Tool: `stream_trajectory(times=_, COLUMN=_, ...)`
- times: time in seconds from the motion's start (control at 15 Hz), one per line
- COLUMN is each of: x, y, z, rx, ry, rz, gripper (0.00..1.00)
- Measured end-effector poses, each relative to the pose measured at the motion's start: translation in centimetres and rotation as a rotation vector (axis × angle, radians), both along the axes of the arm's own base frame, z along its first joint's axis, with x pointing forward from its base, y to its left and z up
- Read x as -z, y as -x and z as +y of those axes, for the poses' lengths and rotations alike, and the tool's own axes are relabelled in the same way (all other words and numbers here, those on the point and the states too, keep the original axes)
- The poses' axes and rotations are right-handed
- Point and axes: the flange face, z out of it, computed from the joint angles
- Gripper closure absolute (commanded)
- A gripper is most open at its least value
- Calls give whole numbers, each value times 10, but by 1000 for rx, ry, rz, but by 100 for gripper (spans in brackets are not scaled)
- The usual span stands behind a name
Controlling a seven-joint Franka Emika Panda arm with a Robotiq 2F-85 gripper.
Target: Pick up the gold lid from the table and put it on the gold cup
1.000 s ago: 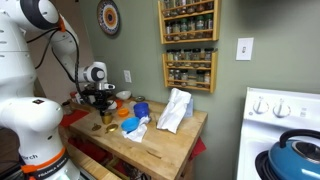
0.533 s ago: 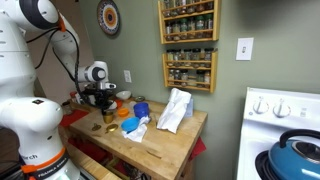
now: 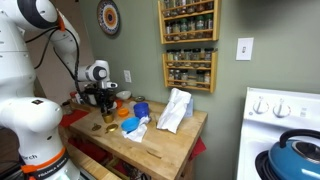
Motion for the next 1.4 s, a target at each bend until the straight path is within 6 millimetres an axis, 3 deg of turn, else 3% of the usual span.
stream_trajectory(times=0.2, x=-14, y=-5, z=-13, rx=35, ry=-7, rz=-16, gripper=0)
stream_trajectory(times=0.53, x=-34, y=-12, z=-64, rx=108, ry=-40, rz=-33, gripper=0)
stream_trajectory(times=0.93, x=-10, y=9, z=-118, rx=108, ry=-68, rz=39, gripper=0)
stream_trajectory(times=1.4, x=18, y=43, z=-127, rx=84, ry=-97, rz=126, gripper=0)
